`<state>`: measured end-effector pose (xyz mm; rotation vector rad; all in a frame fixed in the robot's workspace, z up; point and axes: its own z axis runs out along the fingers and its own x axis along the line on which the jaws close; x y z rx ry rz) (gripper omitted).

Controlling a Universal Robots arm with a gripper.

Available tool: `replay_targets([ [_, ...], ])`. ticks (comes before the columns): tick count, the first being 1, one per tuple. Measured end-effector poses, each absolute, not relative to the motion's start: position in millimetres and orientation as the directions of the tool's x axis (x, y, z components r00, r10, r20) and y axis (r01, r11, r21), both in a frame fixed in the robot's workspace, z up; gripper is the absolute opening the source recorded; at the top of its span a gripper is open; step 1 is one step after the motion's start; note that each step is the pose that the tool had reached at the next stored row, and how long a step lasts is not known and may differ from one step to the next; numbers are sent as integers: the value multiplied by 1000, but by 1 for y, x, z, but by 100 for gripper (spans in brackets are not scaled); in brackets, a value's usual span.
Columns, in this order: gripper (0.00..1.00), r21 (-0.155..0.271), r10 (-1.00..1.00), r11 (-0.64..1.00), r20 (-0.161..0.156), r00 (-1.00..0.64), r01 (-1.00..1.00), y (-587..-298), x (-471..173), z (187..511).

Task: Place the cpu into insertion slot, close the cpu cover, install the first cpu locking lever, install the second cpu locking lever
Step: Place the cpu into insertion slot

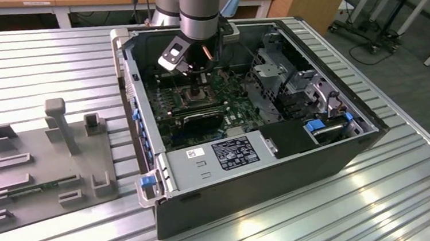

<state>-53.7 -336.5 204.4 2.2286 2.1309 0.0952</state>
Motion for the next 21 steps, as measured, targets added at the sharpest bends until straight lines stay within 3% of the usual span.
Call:
replay_targets([
  [21, 10, 84, 999, -45, 5, 44, 996, -337, -54, 199],
])
